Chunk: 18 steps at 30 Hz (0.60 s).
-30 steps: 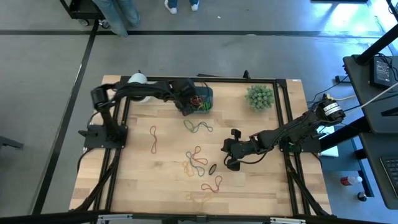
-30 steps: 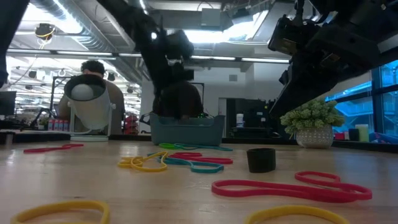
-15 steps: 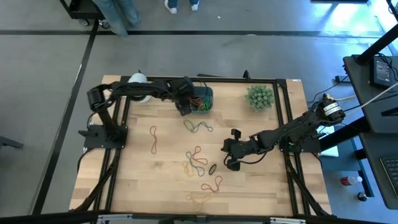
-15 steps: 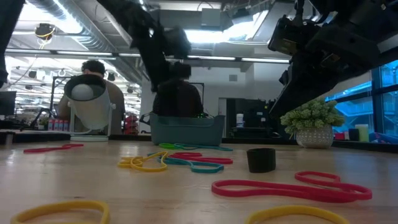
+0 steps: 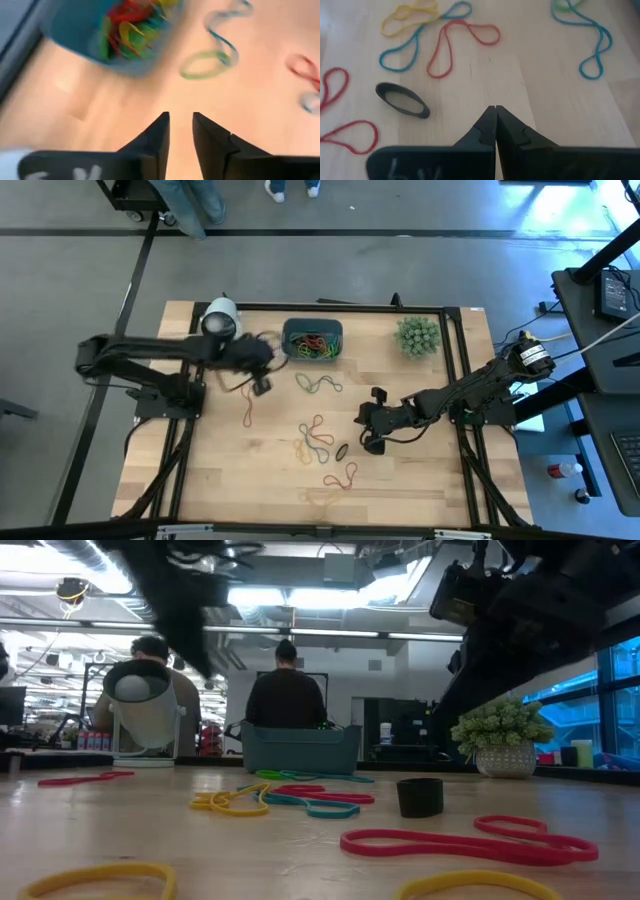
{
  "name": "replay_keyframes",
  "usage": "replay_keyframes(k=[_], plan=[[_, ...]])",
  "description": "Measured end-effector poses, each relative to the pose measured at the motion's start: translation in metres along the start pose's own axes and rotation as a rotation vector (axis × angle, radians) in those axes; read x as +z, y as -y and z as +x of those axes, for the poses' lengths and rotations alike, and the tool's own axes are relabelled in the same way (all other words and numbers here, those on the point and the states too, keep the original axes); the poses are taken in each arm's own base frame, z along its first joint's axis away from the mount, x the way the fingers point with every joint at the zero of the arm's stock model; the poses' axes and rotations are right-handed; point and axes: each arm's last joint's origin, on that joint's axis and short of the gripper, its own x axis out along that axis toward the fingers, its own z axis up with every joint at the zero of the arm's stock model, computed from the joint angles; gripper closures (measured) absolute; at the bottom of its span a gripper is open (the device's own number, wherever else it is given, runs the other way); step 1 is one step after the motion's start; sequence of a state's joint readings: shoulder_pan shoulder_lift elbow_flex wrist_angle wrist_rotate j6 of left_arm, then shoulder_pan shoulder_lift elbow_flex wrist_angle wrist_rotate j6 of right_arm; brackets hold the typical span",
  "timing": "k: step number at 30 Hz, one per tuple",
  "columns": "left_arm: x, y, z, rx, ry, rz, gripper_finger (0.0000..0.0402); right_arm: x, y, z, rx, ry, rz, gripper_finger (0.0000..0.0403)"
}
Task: Pick and place rubber bands into bin
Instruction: Put the yellow rubber band into the blue bin
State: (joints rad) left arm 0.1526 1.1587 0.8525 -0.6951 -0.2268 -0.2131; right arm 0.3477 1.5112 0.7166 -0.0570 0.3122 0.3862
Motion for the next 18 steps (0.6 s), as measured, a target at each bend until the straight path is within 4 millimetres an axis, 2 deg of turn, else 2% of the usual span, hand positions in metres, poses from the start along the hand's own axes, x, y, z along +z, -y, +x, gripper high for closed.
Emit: replay_keyframes(k=[4,9,13,18], plan=[[-0.042,0.017,-0.003,-0.085,0.067,-0.001,0.0356,0.009,0.002,0.001,0.016,0.074,0.033,0.0399],[-0.079,0.029,0.002,-0.162,0.144,0.034,0.0397,0.031,-0.006,0.001,0.040,0.149,0.004,0.0400],[-0.096,0.036,0.007,-0.211,0.171,0.074,0.0399,0.061,-0.020,0.006,0.023,0.109,-0.063,0.0401],[-0.101,0.040,0.011,-0.225,0.213,0.082,0.0401,0.096,-0.037,0.028,-0.014,0.007,-0.187,0.0401]])
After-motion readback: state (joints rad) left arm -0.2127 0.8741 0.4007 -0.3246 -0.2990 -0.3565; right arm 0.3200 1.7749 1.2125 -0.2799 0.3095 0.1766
